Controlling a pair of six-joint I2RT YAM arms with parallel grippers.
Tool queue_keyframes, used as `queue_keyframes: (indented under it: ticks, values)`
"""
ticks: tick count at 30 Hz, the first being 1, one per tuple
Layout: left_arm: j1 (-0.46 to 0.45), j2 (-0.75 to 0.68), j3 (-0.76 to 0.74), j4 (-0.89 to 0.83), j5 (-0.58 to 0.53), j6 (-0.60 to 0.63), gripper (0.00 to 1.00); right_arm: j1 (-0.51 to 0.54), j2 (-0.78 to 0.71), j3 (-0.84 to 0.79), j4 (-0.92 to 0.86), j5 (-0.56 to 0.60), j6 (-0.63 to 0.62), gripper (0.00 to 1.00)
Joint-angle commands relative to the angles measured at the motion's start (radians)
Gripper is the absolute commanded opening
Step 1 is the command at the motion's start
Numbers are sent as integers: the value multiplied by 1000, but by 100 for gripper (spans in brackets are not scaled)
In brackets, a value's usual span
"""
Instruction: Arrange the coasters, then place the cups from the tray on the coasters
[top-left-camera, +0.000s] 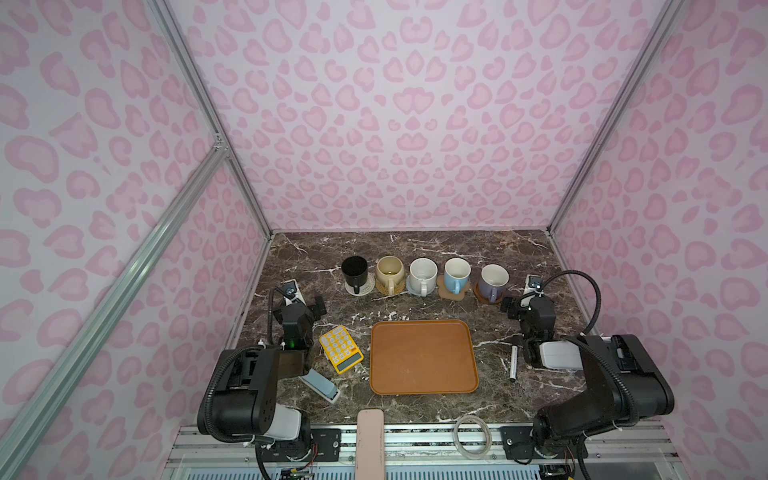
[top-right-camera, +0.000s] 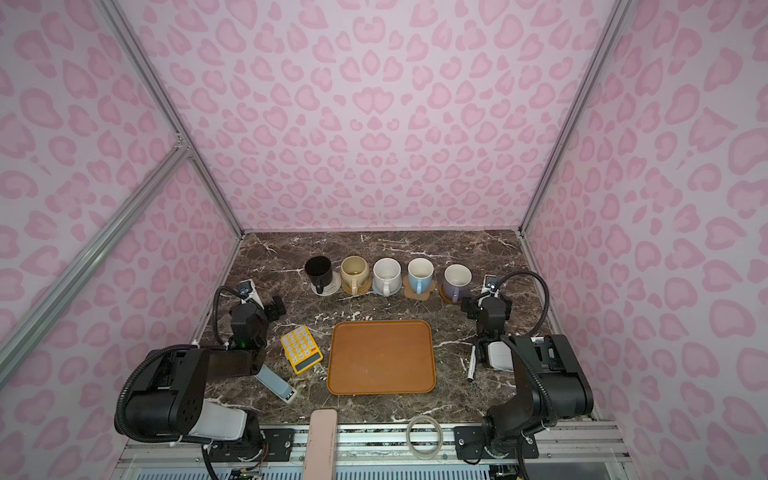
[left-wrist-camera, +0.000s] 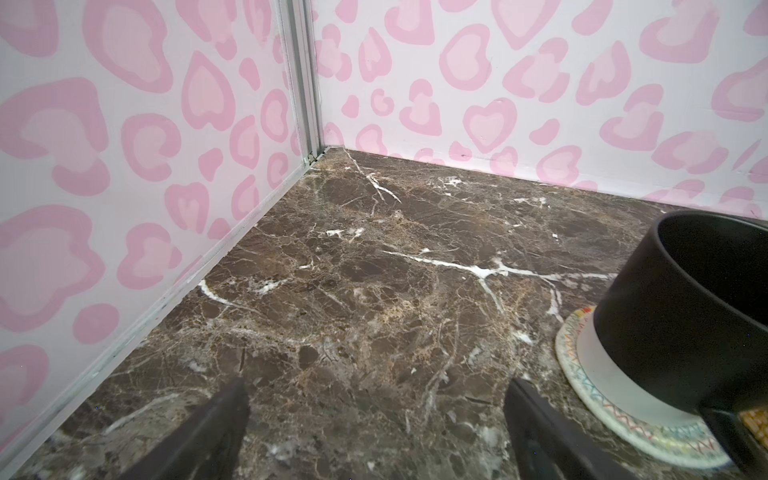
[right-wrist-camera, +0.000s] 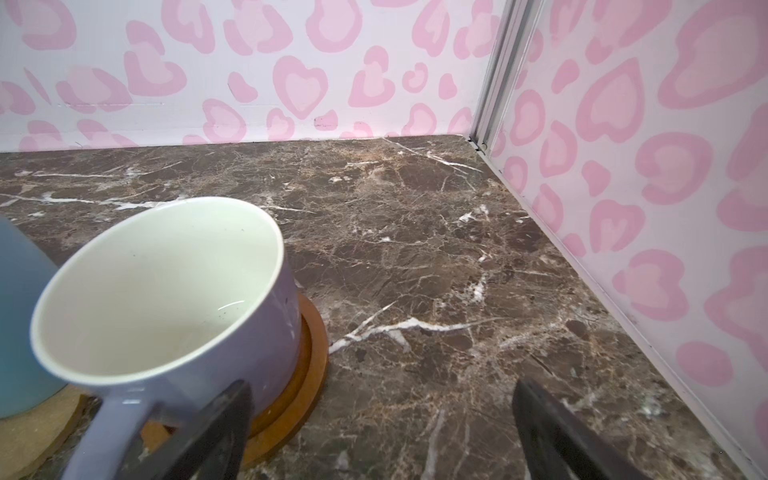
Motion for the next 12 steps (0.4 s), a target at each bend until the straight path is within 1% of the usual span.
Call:
queue_keyframes:
  ticks: [1,6,8,12]
  values:
    - [1,-3,3,22,8,9,97,1,0,4,8,3,-5,99]
    - [1,6,21,-4,15,12,97,2,1,4,10,3,-5,99]
    - [2,17,45,-36,75,32,97,2,1,5,7,3,-5,99]
    - [11,-2,18,-7,118,40,97,1,1,6,7,3,-4,99]
